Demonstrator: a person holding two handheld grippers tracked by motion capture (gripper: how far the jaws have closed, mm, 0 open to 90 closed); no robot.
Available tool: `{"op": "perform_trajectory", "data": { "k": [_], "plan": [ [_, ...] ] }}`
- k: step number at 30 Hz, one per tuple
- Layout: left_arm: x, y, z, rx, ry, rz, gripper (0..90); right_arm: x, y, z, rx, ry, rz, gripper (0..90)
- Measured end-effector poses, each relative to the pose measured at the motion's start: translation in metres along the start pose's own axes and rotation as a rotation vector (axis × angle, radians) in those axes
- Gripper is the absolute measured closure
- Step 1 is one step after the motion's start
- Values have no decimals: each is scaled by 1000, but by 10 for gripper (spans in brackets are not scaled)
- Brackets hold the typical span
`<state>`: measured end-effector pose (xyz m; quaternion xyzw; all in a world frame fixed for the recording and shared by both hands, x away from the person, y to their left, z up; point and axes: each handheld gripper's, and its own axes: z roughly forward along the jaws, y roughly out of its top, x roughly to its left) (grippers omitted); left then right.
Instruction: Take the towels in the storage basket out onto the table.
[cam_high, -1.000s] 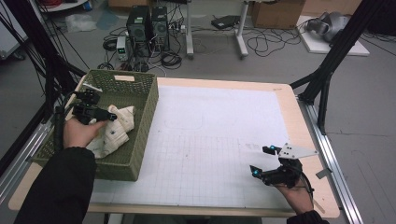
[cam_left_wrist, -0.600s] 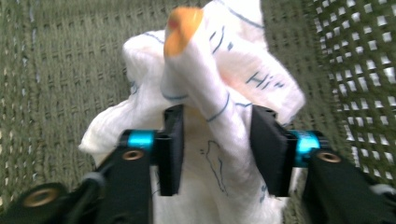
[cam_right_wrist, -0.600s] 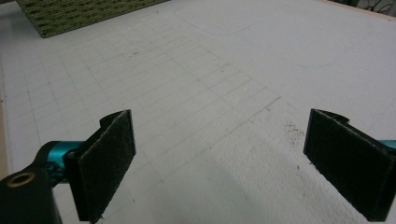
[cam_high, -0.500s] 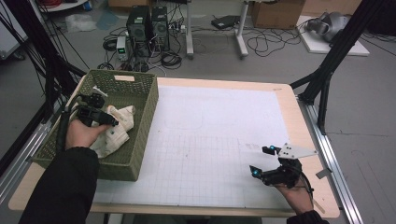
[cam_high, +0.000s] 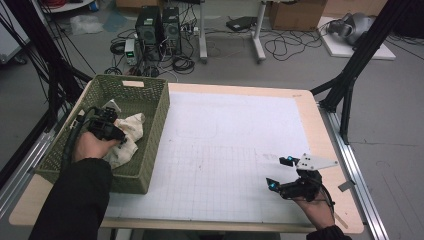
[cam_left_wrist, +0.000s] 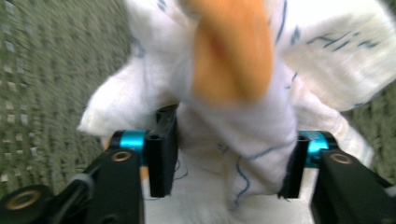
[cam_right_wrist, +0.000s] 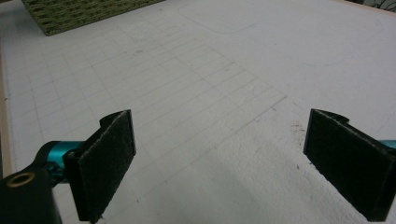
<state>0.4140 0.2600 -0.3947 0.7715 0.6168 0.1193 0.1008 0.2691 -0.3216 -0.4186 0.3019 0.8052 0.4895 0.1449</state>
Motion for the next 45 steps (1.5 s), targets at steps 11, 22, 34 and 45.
{"op": "perform_trajectory", "data": {
  "k": [11, 22, 34, 45],
  "plan": [
    [-2, -2, 1, 29, -38, 23, 819, 1, 0, 0, 0, 7, 0, 83],
    [8, -7, -32, -96, -206, -33, 838, 1, 1, -1, -6, 3, 0, 82],
    [22, -19, -52, -213, -373, -98, 840, 0, 1, -3, -13, 6, 4, 82],
    [48, -30, -70, -352, -643, -215, 843, -1, 2, -2, -21, 5, 5, 82]
  ]
}}
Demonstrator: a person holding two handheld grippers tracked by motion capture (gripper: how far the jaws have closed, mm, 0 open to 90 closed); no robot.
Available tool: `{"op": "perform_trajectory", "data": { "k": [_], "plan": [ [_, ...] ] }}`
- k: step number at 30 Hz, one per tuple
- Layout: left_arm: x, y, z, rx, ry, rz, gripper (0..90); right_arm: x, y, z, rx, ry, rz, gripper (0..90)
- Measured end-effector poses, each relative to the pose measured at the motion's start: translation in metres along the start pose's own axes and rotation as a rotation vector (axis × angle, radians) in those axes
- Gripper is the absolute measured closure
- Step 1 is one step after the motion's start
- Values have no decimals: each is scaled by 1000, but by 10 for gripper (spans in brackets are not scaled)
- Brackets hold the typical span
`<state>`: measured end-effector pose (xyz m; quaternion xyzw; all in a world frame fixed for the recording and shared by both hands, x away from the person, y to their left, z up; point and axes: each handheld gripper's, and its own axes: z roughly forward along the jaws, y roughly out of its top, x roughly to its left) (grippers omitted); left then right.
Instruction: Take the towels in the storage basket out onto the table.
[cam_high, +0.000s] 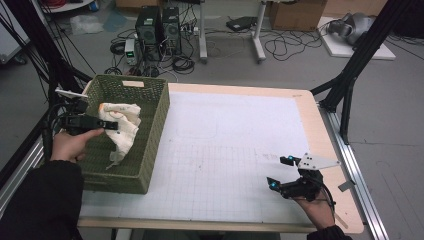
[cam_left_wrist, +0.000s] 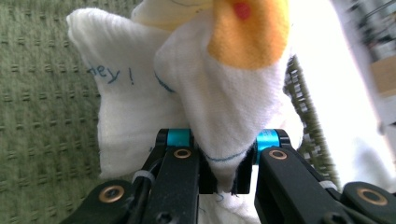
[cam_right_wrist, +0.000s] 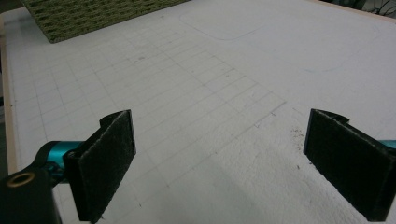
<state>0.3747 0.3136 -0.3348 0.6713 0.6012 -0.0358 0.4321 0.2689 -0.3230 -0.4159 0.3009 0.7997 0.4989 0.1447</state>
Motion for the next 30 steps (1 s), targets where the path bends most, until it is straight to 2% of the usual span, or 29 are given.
{"op": "perform_trajectory", "data": {
  "k": [6, 7, 10, 11, 12, 14, 21, 28, 30],
  "plan": [
    [7, -1, -5, -26, -95, -58, 844, 0, 0, -1, 0, 0, 0, 82],
    [7, 0, -7, -45, -116, -71, 844, 0, 0, -1, -1, 0, 1, 82],
    [7, 1, -10, -53, -165, -81, 844, 0, 0, -1, -1, 0, 0, 82],
    [6, 2, -10, -42, -176, -79, 844, 0, 0, -1, 3, 0, -2, 82],
    [5, 2, -9, -25, -179, -71, 843, 0, 0, 0, 3, -1, -4, 82],
    [3, 2, -10, -23, -177, -67, 844, -1, 0, 0, 0, -1, -7, 83],
    [3, 5, -21, -76, -253, -96, 845, 0, 0, 0, 3, -1, -2, 82],
    [-9, 12, -32, -117, -306, -73, 846, 0, 1, 1, -1, 1, -5, 82],
    [-13, 15, -34, -117, -305, -58, 846, 0, 1, 0, -2, 0, -2, 83]
  ]
}}
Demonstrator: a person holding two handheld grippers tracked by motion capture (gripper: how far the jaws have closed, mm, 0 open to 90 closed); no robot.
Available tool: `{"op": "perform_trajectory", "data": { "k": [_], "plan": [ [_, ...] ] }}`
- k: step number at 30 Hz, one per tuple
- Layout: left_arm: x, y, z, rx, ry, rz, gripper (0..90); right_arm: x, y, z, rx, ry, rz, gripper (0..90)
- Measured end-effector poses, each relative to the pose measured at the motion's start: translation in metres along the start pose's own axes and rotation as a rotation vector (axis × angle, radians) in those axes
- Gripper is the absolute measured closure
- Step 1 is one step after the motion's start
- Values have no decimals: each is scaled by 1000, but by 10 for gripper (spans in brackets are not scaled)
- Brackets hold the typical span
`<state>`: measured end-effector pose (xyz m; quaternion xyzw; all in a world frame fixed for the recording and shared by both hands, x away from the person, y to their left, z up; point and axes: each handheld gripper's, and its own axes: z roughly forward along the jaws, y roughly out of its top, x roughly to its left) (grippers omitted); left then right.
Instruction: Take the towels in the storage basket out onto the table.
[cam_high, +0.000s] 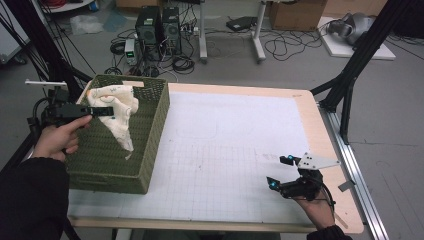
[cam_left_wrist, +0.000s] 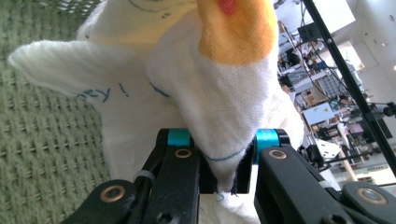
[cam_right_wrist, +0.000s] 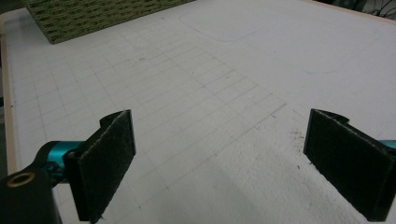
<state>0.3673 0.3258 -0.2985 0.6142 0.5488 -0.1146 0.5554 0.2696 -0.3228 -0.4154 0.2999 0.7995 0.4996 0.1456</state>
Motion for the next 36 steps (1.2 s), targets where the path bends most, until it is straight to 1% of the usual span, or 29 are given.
{"op": "perform_trajectory", "data": {
  "k": [3, 5, 6, 8, 9, 11, 15, 17, 19, 23, 26, 30, 33, 36],
  "plan": [
    [-8, 2, -1, -6, -14, 14, 846, 0, 0, 0, -4, 1, 1, 83],
    [-13, 4, -1, -6, -13, 27, 846, 0, 0, -1, -6, 1, 1, 82],
    [-14, 4, -1, -3, -23, 30, 846, 0, 0, -1, -7, 2, 1, 82],
    [-21, 6, 0, 5, -11, 46, 847, 0, 0, -1, -8, 3, 3, 82],
    [-24, 7, 1, 11, -13, 53, 847, 0, 0, -1, -8, 3, 3, 82],
    [-30, 9, 1, 7, -31, 66, 847, 0, 0, -1, -7, 3, 6, 82],
    [-43, 12, 5, 13, -47, 84, 847, 0, 1, 0, -7, 4, 3, 82],
    [-50, 14, 7, 15, -63, 92, 847, 0, 1, 0, -8, 4, 5, 82],
    [-58, 15, 9, 23, -71, 107, 848, -1, 1, 0, -7, 4, 4, 82],
    [-74, 18, 15, 33, -100, 136, 847, -1, 1, 0, -10, 6, -2, 82],
    [-85, 19, 22, 54, -118, 156, 847, 0, 2, 0, -12, 6, -7, 82],
    [-98, 18, 37, 82, -129, 176, 847, 0, 2, 0, -15, 9, -4, 82],
    [-105, 15, 50, 108, -140, 185, 847, -1, 3, -1, -17, 8, -7, 82],
    [-108, 13, 61, 116, -143, 188, 847, -1, 3, -1, -18, 9, -7, 82]
  ]
}}
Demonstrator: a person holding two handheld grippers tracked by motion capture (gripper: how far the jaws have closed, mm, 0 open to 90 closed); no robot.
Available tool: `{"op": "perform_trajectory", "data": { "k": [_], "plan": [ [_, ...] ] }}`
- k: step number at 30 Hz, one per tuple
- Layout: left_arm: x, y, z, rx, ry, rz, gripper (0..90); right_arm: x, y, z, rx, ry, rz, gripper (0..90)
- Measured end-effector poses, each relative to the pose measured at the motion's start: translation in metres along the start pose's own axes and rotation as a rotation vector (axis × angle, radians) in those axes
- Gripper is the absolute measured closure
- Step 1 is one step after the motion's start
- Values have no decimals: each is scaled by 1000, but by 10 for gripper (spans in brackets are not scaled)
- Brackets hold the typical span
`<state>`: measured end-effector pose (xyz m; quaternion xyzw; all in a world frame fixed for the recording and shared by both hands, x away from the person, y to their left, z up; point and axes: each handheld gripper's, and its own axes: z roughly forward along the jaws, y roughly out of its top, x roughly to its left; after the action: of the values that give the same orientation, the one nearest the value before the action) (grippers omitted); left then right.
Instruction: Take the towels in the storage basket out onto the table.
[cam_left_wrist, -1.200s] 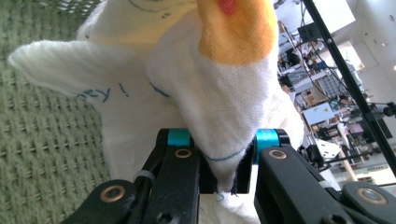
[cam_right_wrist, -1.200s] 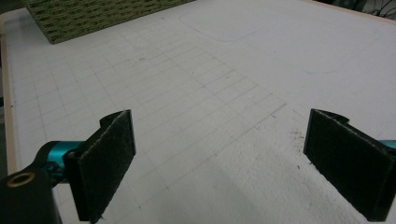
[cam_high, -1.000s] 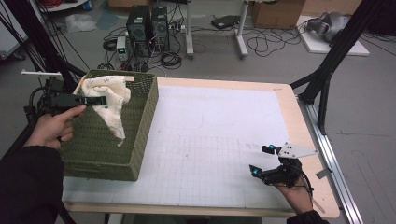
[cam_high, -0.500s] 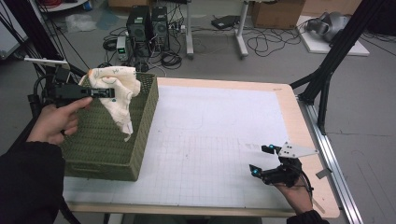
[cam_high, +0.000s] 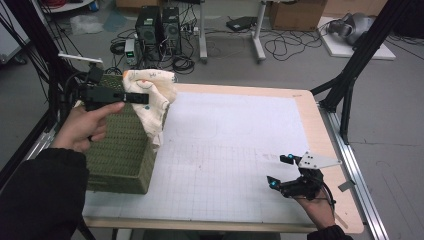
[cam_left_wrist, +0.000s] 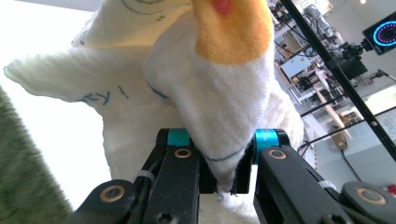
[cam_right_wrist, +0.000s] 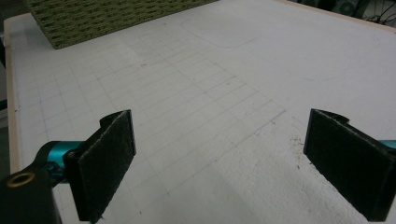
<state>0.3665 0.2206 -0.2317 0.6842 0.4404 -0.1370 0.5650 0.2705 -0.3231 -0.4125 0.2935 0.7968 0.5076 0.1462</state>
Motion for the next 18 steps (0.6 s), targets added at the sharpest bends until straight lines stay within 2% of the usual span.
{"op": "perform_trajectory", "data": {
  "k": [9, 12, 18],
  "plan": [
    [-4, -3, 33, 34, -14, 8, 847, -1, 0, -2, -8, -6, 2, 82],
    [-6, -5, 40, 8, -24, 9, 847, -1, 0, -2, -8, -5, 2, 83],
    [-8, -13, 63, 13, 17, 6, 847, -1, 0, -2, -8, -2, 5, 82]
  ]
}}
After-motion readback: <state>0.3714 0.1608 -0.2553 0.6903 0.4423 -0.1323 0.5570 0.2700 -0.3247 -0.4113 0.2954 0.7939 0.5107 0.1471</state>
